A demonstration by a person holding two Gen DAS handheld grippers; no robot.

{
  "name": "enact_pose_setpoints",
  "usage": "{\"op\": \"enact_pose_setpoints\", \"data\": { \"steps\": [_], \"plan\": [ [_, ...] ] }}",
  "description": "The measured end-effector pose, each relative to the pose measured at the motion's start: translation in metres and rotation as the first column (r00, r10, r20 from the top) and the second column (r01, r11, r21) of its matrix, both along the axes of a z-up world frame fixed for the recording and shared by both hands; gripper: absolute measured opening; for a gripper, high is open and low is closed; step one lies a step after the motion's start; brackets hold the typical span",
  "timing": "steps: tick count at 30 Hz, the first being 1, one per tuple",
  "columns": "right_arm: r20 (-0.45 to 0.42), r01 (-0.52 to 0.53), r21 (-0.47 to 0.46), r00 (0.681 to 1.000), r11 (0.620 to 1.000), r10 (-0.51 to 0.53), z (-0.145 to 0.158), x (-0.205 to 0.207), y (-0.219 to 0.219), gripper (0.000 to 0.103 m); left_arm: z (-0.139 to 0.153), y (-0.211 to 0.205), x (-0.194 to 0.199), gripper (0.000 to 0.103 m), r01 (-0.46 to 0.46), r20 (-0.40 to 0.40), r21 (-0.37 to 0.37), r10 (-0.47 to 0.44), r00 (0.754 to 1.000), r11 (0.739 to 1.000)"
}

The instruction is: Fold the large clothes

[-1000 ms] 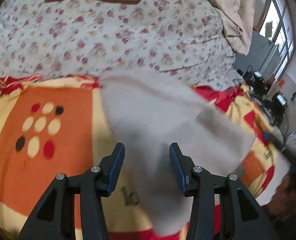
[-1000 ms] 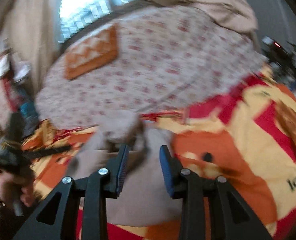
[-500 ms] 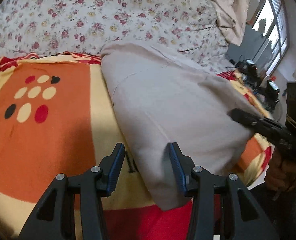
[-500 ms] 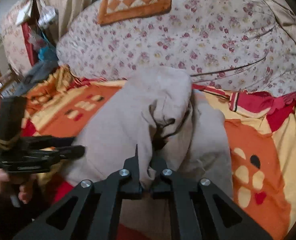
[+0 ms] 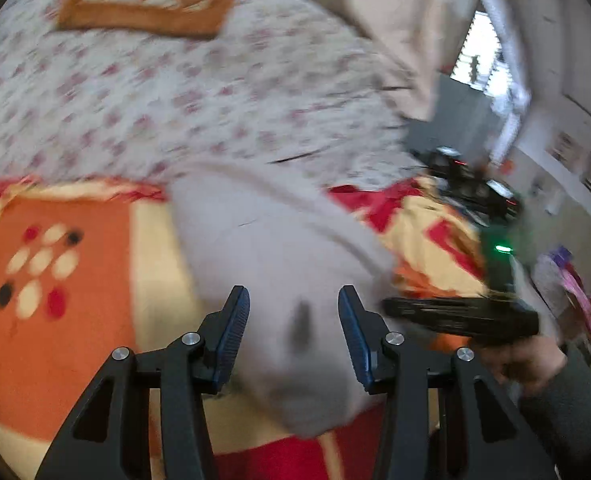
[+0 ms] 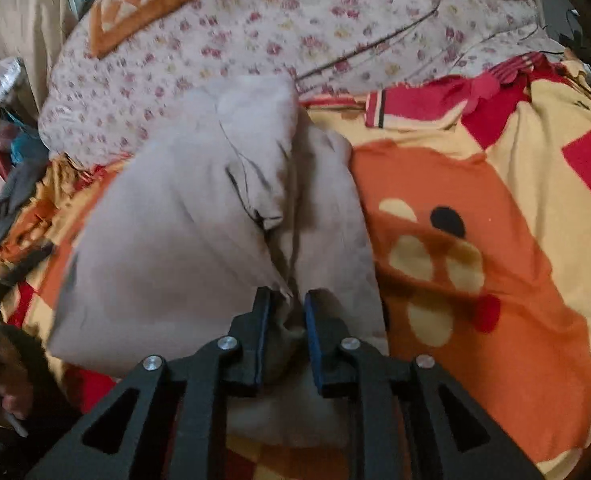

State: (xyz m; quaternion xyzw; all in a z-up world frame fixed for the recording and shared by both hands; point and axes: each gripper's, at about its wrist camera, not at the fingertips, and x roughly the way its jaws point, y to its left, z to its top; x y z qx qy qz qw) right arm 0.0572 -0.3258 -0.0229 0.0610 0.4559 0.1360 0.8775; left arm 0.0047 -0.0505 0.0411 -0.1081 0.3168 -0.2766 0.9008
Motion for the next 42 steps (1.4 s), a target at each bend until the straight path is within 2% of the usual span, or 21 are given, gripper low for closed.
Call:
{"op": "enact_pose_setpoints", "data": {
  "steps": [1,4,5,8,10,12,14,15,17,20,24,26,27,29,31,33,35,37,39,41,42],
  "plan": [
    [0.008,-0.003,-0.017,1.0,1.0,0.003,0.0,-0.001,0.002,0.017,-0.004,-0.005,-0.001,0.032,0.032,0.003,0.003,-0.032,0.999,0.999],
    [0.008,0.007,-0.046,1.0,0.999,-0.007,-0.001,-0.006,0.0,0.017,-0.039,-0.019,0.009,0.0,0.062,-0.125,0.125,-0.047,0.991,0.99],
    [0.007,0.014,-0.046,1.0,0.999,-0.014,0.0,-0.006,-0.001,0.017,-0.057,-0.021,0.014,0.0,0.082,-0.189,0.15,-0.053,0.981,0.985],
    [0.043,0.033,-0.021,0.999,0.999,-0.032,0.011,-0.014,-0.008,0.017,-0.065,-0.019,0.016,0.0,0.08,-0.22,0.122,-0.052,0.974,0.989],
    [0.159,0.066,-0.026,0.985,0.997,-0.061,0.034,-0.028,-0.01,0.017,-0.064,-0.023,0.012,0.0,0.077,-0.198,0.149,-0.046,0.979,0.986],
    [0.36,0.086,-0.016,0.93,0.996,-0.074,0.071,-0.049,-0.005,0.017,-0.066,-0.024,0.009,0.0,0.065,-0.176,0.157,-0.037,0.984,0.985],
    [0.454,0.056,0.01,0.889,0.998,-0.054,0.093,-0.058,0.005,0.017,-0.065,-0.026,0.008,0.0,0.067,-0.166,0.164,-0.039,0.985,0.984],
    [0.476,0.038,0.002,0.879,0.999,-0.034,0.1,-0.054,0.016,0.017,-0.066,-0.024,0.008,0.0,0.067,-0.166,0.162,-0.04,0.985,0.985],
    [0.451,0.043,-0.044,0.892,0.998,-0.018,0.101,-0.036,0.038,0.017,-0.065,-0.025,0.009,0.0,0.068,-0.164,0.161,-0.042,0.986,0.985],
    [0.375,0.038,-0.021,0.927,0.999,-0.028,0.087,-0.006,0.059,0.017,-0.064,-0.027,0.006,0.0,0.08,-0.158,0.162,-0.055,0.986,0.984],
    [0.229,0.097,-0.079,0.97,0.992,-0.077,0.042,0.028,0.061,0.015,-0.064,-0.029,0.005,0.0,0.094,-0.148,0.163,-0.07,0.986,0.982],
    [0.157,0.148,-0.08,0.978,0.986,-0.134,0.014,0.034,0.041,0.012,-0.065,-0.029,0.007,0.0,0.104,-0.155,0.146,-0.082,0.985,0.984],
    [0.136,0.167,-0.043,0.978,0.985,-0.16,0.002,0.038,0.032,0.012,-0.066,-0.03,0.009,0.0,0.111,-0.158,0.141,-0.088,0.984,0.984],
    [0.169,0.17,-0.04,0.972,0.985,-0.161,-0.012,0.042,0.026,0.012,-0.068,-0.033,0.011,0.0,0.119,-0.155,0.144,-0.096,0.983,0.982],
    [0.165,0.175,0.022,0.97,0.984,-0.176,-0.018,0.043,0.018,0.012,-0.066,-0.035,0.012,0.0,0.119,-0.153,0.151,-0.096,0.984,0.981],
    [0.162,0.17,0.042,0.971,0.984,-0.175,-0.015,0.04,0.015,0.013,-0.058,-0.032,0.011,0.0,0.127,-0.155,0.152,-0.103,0.983,0.98],
    [0.147,0.174,0.039,0.973,0.984,-0.177,-0.006,0.036,0.016,0.014,-0.041,-0.022,0.014,0.0,0.103,-0.153,0.112,-0.085,0.985,0.988],
    [0.15,0.182,0.03,0.971,0.983,-0.184,0.018,0.031,0.019,0.015,-0.02,-0.009,0.018,0.0,0.07,-0.112,0.06,-0.063,0.992,0.996],
    [0.231,0.191,0.036,0.953,0.981,-0.194,0.054,0.026,0.02,0.015,0.001,0.003,0.032,0.002,0.021,-0.064,0.025,-0.019,0.998,0.999],
    [0.295,0.206,0.052,0.932,0.977,-0.212,0.084,0.031,0.024,0.015,0.014,0.003,0.064,0.004,-0.046,-0.052,0.066,0.05,0.997,0.997],
    [0.309,0.206,0.064,0.926,0.976,-0.216,0.097,0.039,0.031,0.015,0.016,0.001,0.087,0.004,-0.084,-0.073,0.088,0.09,0.993,0.993]
  ]
}}
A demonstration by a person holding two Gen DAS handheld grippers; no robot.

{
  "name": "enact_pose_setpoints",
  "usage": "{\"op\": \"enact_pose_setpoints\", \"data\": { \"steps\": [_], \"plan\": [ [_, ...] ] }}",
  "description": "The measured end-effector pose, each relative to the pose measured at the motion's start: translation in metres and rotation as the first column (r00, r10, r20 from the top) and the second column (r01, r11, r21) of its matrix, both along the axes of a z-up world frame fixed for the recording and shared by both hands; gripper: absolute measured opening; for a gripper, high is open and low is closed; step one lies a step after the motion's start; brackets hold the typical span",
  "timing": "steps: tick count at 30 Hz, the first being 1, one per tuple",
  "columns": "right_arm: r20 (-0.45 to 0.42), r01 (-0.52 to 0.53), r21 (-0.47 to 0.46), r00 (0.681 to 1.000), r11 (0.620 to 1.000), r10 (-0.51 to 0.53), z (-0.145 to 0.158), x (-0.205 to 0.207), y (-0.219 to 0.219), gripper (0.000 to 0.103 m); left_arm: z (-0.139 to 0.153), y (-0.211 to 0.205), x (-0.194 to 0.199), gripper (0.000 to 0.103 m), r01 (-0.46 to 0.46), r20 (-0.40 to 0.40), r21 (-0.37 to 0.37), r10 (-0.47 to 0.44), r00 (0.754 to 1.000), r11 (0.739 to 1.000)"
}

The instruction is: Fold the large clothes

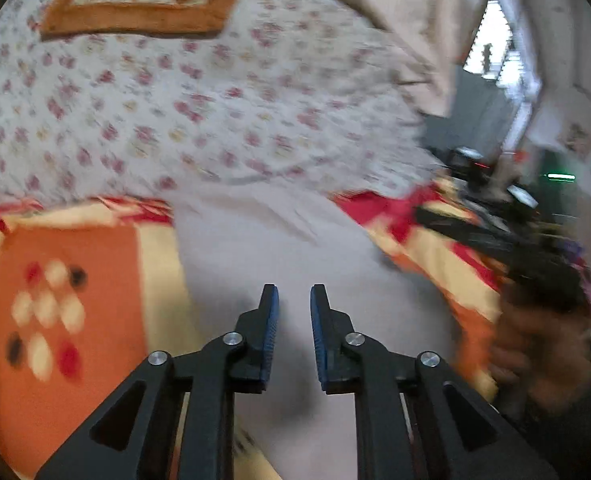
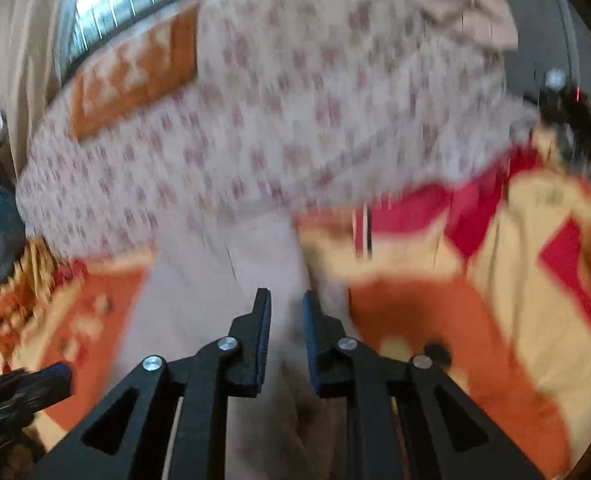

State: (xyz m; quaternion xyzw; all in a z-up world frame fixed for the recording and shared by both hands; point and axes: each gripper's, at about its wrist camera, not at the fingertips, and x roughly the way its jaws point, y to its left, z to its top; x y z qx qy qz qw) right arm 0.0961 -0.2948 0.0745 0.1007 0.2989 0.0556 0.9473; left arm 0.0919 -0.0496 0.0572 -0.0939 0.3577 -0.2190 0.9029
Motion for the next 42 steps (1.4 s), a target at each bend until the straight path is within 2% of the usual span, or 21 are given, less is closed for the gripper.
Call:
{"op": "enact_pose_setpoints", "data": {
  "steps": [2,4,6,8,12,14,16,18,22,26,29,32,35,37,39,40,41,42],
  "plan": [
    [-0.023,-0.032,-0.009,0.999,0.999,0.031,0.006,0.02,0.014,0.016,-0.004,-0.005,0.047,0.004,-0.063,-0.067,0.003,0.063,0.996,0.998],
    [-0.042,-0.016,-0.066,0.999,0.998,0.014,0.002,0.044,0.032,0.016,-0.011,-0.008,0.078,0.004,-0.125,-0.097,0.002,0.125,0.987,0.992],
    [-0.121,-0.045,-0.07,0.992,0.997,0.036,-0.021,0.074,0.045,0.016,-0.021,-0.016,0.11,0.004,-0.164,-0.133,0.021,0.165,0.977,0.986],
    [-0.186,-0.065,-0.099,0.981,0.993,0.046,-0.045,0.092,0.051,0.016,-0.035,-0.027,0.134,0.004,-0.165,-0.166,0.027,0.167,0.972,0.986],
    [-0.259,-0.017,-0.152,0.965,0.988,-0.023,-0.093,0.114,0.038,0.016,-0.073,-0.037,0.159,0.004,-0.175,-0.277,0.007,0.17,0.946,0.985],
    [-0.279,-0.013,-0.139,0.96,0.99,-0.027,-0.104,0.118,0.029,0.016,-0.094,-0.044,0.163,0.004,-0.18,-0.305,0.024,0.178,0.935,0.983],
    [-0.297,-0.008,-0.097,0.955,0.995,-0.021,-0.111,0.122,0.02,0.016,-0.107,-0.048,0.158,0.004,-0.191,-0.291,0.031,0.192,0.937,0.981],
    [-0.302,-0.027,-0.108,0.953,0.994,-0.007,-0.116,0.124,0.019,0.016,-0.109,-0.048,0.153,0.004,-0.219,-0.261,0.018,0.216,0.941,0.976],
    [-0.313,-0.022,-0.044,0.95,0.999,0.007,-0.127,0.129,0.01,0.016,-0.115,-0.057,0.157,0.004,-0.239,-0.244,0.084,0.253,0.936,0.967],
    [-0.315,-0.022,-0.003,0.949,1.0,0.02,-0.126,0.131,0.006,0.016,-0.113,-0.059,0.159,0.004,-0.235,-0.243,0.106,0.255,0.936,0.966],
    [-0.305,-0.039,0.021,0.951,0.999,0.043,-0.121,0.129,0.006,0.019,-0.095,-0.055,0.153,0.004,-0.205,-0.257,0.094,0.223,0.94,0.974],
    [-0.325,-0.031,0.091,0.944,0.995,0.059,-0.115,0.129,-0.003,0.02,-0.061,-0.048,0.122,0.004,-0.14,-0.24,0.046,0.147,0.96,0.989],
    [-0.306,-0.005,0.128,0.951,0.992,0.044,-0.086,0.126,-0.008,0.02,-0.036,-0.04,0.073,0.004,-0.095,-0.199,0.05,0.104,0.974,0.994],
    [-0.245,-0.032,0.111,0.968,0.993,0.058,-0.063,0.125,0.001,0.02,-0.036,-0.038,0.041,0.004,-0.077,-0.204,0.041,0.084,0.975,0.996],
    [-0.211,-0.093,0.091,0.971,0.992,0.111,-0.051,0.13,0.018,0.02,-0.048,-0.04,0.019,0.004,-0.067,-0.23,0.021,0.07,0.971,0.998],
    [-0.21,-0.117,0.076,0.969,0.99,0.131,-0.051,0.133,0.025,0.025,-0.055,-0.042,0.009,0.004,-0.071,-0.236,0.013,0.072,0.969,0.997],
    [-0.216,-0.146,0.048,0.964,0.988,0.153,-0.055,0.137,0.035,0.038,-0.063,-0.044,0.001,0.004,-0.075,-0.234,0.012,0.076,0.969,0.997],
    [-0.257,-0.17,0.012,0.952,0.985,0.167,-0.069,0.146,0.045,0.045,-0.072,-0.046,-0.006,0.004,-0.077,-0.228,0.014,0.078,0.97,0.997]
  ]
}}
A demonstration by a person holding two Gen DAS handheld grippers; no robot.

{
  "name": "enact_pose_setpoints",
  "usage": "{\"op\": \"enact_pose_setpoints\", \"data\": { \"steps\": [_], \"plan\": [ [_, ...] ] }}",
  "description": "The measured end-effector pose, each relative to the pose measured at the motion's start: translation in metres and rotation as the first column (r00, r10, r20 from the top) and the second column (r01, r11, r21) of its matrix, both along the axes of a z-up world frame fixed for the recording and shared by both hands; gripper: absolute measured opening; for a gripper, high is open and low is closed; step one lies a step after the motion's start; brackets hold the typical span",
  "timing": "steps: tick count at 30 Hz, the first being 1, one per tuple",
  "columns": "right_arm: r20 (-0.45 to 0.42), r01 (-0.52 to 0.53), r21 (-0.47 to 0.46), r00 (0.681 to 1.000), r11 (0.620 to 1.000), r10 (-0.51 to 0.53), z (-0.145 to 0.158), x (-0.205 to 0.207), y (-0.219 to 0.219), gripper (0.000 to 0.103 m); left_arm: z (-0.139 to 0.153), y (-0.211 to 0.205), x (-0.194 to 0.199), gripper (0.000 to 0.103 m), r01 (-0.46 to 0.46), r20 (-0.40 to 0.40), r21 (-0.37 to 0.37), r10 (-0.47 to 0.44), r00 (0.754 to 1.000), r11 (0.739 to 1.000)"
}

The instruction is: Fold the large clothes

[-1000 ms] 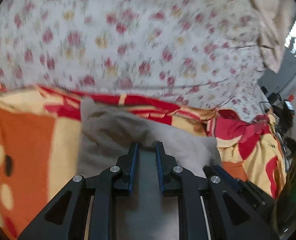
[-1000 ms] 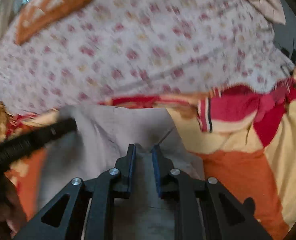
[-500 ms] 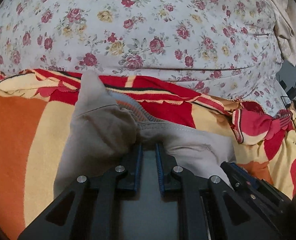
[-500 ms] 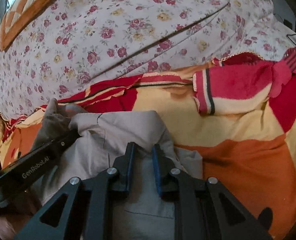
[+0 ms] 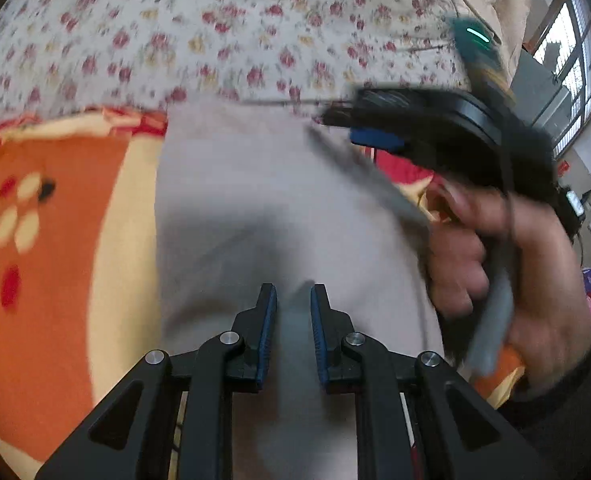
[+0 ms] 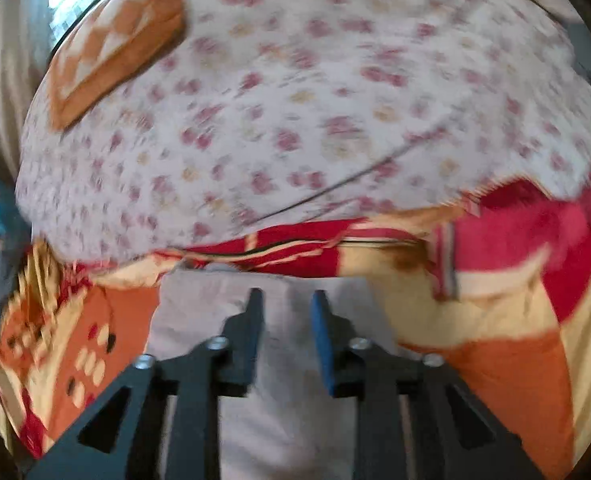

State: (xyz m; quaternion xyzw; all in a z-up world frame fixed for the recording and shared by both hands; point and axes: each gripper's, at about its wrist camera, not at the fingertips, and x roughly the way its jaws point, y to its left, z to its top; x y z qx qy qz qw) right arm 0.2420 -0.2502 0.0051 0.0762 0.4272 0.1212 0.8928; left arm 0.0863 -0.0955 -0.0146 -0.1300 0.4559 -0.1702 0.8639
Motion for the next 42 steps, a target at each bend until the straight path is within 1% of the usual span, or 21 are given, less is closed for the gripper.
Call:
{"op": "enact_pose_setpoints", "data": {
  "steps": [2,3,5,10,12,14,16,17,21,23,26,28,29,31,32,33,35,39,40,41,42],
  "plan": [
    [-0.103,0.03,-0.048,0.994,0.998,-0.034,-0.03,0.012,0.0,0.049,-0.012,-0.003,-0.009,0.005,-0.002,0.064,0.005,0.002,0.998,1.0],
    [-0.154,0.047,-0.011,0.987,0.999,-0.048,-0.045,0.017,-0.007,0.049,-0.013,-0.007,-0.011,0.005,0.007,0.1,0.02,-0.008,0.995,1.0],
    [-0.149,0.059,0.067,0.988,0.996,-0.049,-0.041,0.017,-0.02,0.048,-0.014,-0.007,-0.014,0.006,0.017,0.133,0.028,-0.02,0.991,0.999],
    [-0.053,0.072,0.09,0.996,0.993,-0.067,-0.007,-0.008,-0.039,0.047,0.009,0.009,-0.005,0.006,0.005,0.057,-0.001,-0.005,0.998,1.0],
    [-0.009,0.067,0.122,0.998,0.99,-0.066,0.007,-0.02,-0.058,0.047,0.027,0.024,-0.003,0.007,-0.043,0.098,-0.006,0.044,0.994,0.999],
    [0.033,0.067,0.142,0.997,0.988,-0.072,0.022,-0.037,-0.081,0.051,0.039,0.037,0.005,0.024,-0.068,0.14,0.005,0.067,0.988,0.998],
    [0.057,0.079,0.148,0.995,0.986,-0.088,0.027,-0.054,-0.103,0.063,0.035,0.044,0.021,0.042,-0.047,0.131,0.026,0.043,0.99,0.999],
    [0.057,0.084,0.159,0.994,0.984,-0.094,0.025,-0.065,-0.116,0.068,0.029,0.046,0.028,0.044,-0.019,0.117,0.038,0.015,0.993,0.999],
    [0.005,0.023,0.262,1.0,0.965,-0.025,0.004,-0.087,-0.141,0.072,-0.014,0.054,0.045,0.045,0.061,-0.024,0.007,-0.061,0.998,0.998],
    [-0.024,-0.008,0.313,1.0,0.95,0.016,-0.01,-0.087,-0.141,0.08,-0.022,0.06,0.04,0.051,0.057,-0.026,-0.053,-0.058,0.998,0.997],
    [-0.099,-0.031,0.335,0.993,0.942,0.068,-0.036,-0.082,-0.132,0.082,-0.024,0.058,0.037,0.062,0.043,-0.028,-0.099,-0.046,0.999,0.994],
    [-0.171,-0.008,0.413,0.982,0.911,0.086,-0.056,-0.076,-0.131,0.082,-0.025,0.052,0.03,0.064,0.069,0.007,-0.069,-0.069,0.998,0.995],
    [-0.221,0.025,0.497,0.97,0.868,0.098,-0.068,-0.071,-0.133,0.083,-0.025,0.05,0.027,0.065,0.087,0.027,-0.059,-0.086,0.996,0.994],
    [-0.215,0.042,0.571,0.972,0.82,0.099,-0.071,-0.067,-0.137,0.084,-0.025,0.048,0.021,0.065,0.115,0.06,-0.051,-0.112,0.992,0.992],
    [-0.218,0.032,0.635,0.966,0.772,0.139,-0.072,-0.063,-0.136,0.084,-0.025,0.049,0.02,0.065,0.117,0.063,-0.058,-0.113,0.992,0.991],
    [-0.222,0.026,0.666,0.961,0.745,0.165,-0.074,-0.061,-0.132,0.084,-0.025,0.051,0.02,0.065,0.114,0.061,-0.069,-0.109,0.992,0.991],
    [-0.215,-0.003,0.655,0.958,0.756,0.19,-0.074,-0.057,-0.122,0.084,-0.026,0.051,0.021,0.065,0.112,0.065,-0.069,-0.108,0.992,0.991],
    [-0.18,-0.081,0.54,0.961,0.838,0.209,-0.073,-0.052,-0.102,0.084,-0.027,0.052,0.023,0.065,0.108,0.056,-0.079,-0.104,0.993,0.991],
    [-0.157,-0.094,0.516,0.967,0.851,0.202,-0.072,-0.052,-0.101,0.083,-0.027,0.053,0.023,0.061,0.1,0.053,-0.088,-0.096,0.994,0.991],
    [-0.143,-0.106,0.487,0.969,0.867,0.199,-0.071,-0.052,-0.098,0.081,-0.026,0.053,0.023,0.042,0.095,0.055,-0.1,-0.09,0.994,0.99],
    [-0.129,-0.118,0.465,0.972,0.877,0.199,-0.071,-0.052,-0.095,0.079,-0.025,0.054,0.021,0.034,0.077,0.062,-0.099,-0.071,0.996,0.992]
  ]
}}
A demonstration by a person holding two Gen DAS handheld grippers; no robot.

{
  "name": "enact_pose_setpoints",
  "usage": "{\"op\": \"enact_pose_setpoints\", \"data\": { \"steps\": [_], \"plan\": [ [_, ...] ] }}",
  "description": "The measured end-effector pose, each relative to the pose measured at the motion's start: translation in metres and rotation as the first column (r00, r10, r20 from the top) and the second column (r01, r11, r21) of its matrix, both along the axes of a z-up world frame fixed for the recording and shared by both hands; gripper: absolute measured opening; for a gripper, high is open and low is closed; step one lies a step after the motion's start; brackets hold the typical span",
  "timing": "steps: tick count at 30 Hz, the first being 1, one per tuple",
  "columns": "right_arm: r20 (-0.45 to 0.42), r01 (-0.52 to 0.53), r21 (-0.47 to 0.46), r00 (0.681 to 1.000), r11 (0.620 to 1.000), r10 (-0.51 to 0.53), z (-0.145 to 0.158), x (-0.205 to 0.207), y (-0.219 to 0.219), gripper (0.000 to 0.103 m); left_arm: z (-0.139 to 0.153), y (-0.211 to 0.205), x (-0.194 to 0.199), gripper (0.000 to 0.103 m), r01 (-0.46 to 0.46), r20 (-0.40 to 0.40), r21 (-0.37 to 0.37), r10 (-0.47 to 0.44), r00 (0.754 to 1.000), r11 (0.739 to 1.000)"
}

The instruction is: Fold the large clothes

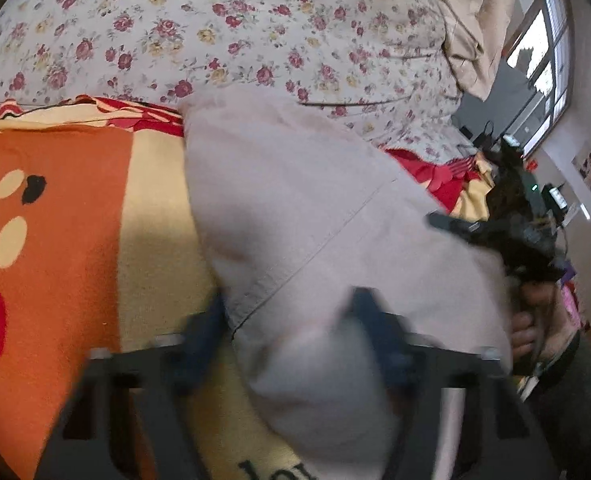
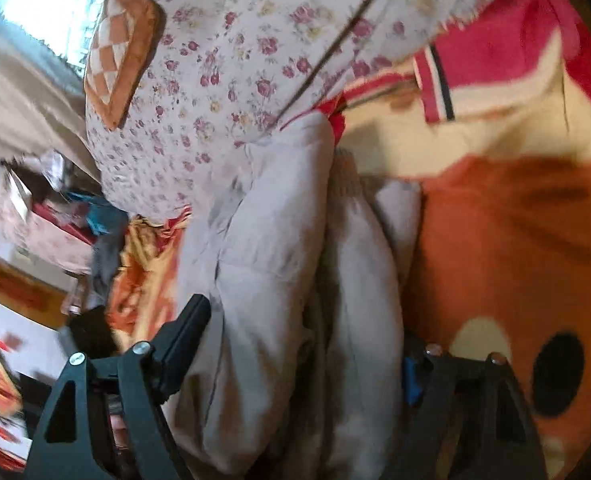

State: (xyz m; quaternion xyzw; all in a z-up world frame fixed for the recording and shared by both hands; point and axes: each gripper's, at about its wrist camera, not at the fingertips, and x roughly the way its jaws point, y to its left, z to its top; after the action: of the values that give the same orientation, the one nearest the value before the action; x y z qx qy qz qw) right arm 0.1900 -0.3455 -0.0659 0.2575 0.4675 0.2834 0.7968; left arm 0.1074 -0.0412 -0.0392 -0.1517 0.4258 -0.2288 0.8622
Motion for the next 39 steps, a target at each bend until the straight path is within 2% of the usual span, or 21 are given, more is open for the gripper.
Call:
{"op": "enact_pose_setpoints", "data": {
  "steps": [1,2,4,5,10,14,17,20,22,25,28,30,32,33,34,35,36,37,38,39],
  "plan": [
    [0.018,0.003,-0.016,1.0,1.0,-0.003,0.001,0.0,0.002,0.067,0.001,0.001,-0.001,0.019,-0.013,0.007,0.001,0.013,1.0,1.0],
    [0.031,0.0,-0.009,1.0,1.0,0.001,0.001,0.0,0.003,0.054,0.003,0.003,-0.001,0.01,-0.023,0.012,-0.008,0.023,1.0,1.0],
    [0.037,0.009,0.054,0.999,0.999,-0.011,0.0,-0.001,0.0,0.035,0.006,0.009,-0.002,0.002,-0.041,0.015,-0.032,0.041,0.999,0.999],
    [0.031,0.017,0.079,0.999,0.997,-0.019,0.0,-0.002,-0.001,0.032,0.008,0.011,-0.002,0.0,-0.044,0.022,-0.034,0.045,0.999,0.998],
    [0.005,0.059,0.151,0.998,0.987,-0.061,0.011,-0.001,0.01,0.027,0.032,0.029,-0.004,0.0,-0.068,0.082,-0.021,0.07,0.994,0.997],
    [-0.03,0.036,0.208,0.999,0.978,-0.03,0.013,0.016,0.052,0.026,0.046,0.071,0.001,0.0,-0.145,0.076,0.003,0.144,0.987,0.989],
    [-0.053,0.019,0.233,0.999,0.972,-0.007,0.004,0.027,0.094,0.026,0.048,0.104,0.014,0.0,-0.188,0.024,0.052,0.187,0.982,0.981],
    [-0.042,0.039,0.188,0.999,0.981,-0.032,-0.001,0.028,0.117,0.03,0.033,0.122,0.029,0.004,-0.156,-0.071,0.091,0.163,0.984,0.984],
    [-0.045,0.065,0.172,0.997,0.983,-0.058,-0.003,0.027,0.119,0.038,0.019,0.123,0.033,0.008,-0.144,-0.121,0.122,0.159,0.98,0.982],
    [-0.063,0.078,0.187,0.996,0.979,-0.067,0.001,0.023,0.116,0.04,0.022,0.12,0.027,0.008,-0.17,-0.094,0.107,0.18,0.979,0.98],
    [-0.069,0.112,0.19,0.993,0.975,-0.101,0.017,0.004,0.101,0.041,0.033,0.127,0.016,0.008,-0.214,-0.058,0.081,0.219,0.974,0.974],
    [-0.03,0.124,0.171,0.992,0.977,-0.121,0.038,-0.016,0.091,0.042,0.05,0.132,0.001,0.008,-0.237,0.003,0.087,0.237,0.971,0.968],
    [0.034,0.137,0.106,0.989,0.985,-0.141,0.061,-0.043,0.085,0.042,0.066,0.134,-0.017,0.009,-0.258,0.074,0.089,0.252,0.965,0.962],
    [0.096,0.147,0.059,0.984,0.987,-0.153,0.073,-0.062,0.083,0.042,0.076,0.132,-0.031,0.011,-0.278,0.125,0.097,0.265,0.956,0.956],
    [0.171,0.156,0.009,0.973,0.988,-0.155,0.086,-0.081,0.083,0.042,0.084,0.131,-0.045,0.018,-0.295,0.168,0.106,0.275,0.947,0.95],
    [0.26,0.176,-0.077,0.954,0.981,-0.151,0.101,-0.107,0.086,0.042,0.089,0.129,-0.056,0.028,-0.309,0.202,0.114,0.283,0.938,0.944],
    [0.33,0.194,-0.143,0.934,0.971,-0.138,0.109,-0.127,0.09,0.042,0.096,0.126,-0.069,0.033,-0.325,0.242,0.125,0.289,0.926,0.937],
    [0.376,0.21,-0.186,0.918,0.96,-0.128,0.114,-0.141,0.093,0.042,0.101,0.122,-0.081,0.04,-0.336,0.273,0.136,0.29,0.917,0.932],
    [0.45,0.246,-0.266,0.887,0.932,-0.106,0.118,-0.165,0.1,0.042,0.107,0.116,-0.095,0.044,-0.352,0.31,0.155,0.292,0.904,0.923],
    [0.481,0.261,-0.314,0.873,0.913,-0.084,0.119,-0.179,0.105,0.044,0.111,0.111,-0.103,0.046,-0.363,0.334,0.173,0.292,0.896,0.916]
  ]
}}
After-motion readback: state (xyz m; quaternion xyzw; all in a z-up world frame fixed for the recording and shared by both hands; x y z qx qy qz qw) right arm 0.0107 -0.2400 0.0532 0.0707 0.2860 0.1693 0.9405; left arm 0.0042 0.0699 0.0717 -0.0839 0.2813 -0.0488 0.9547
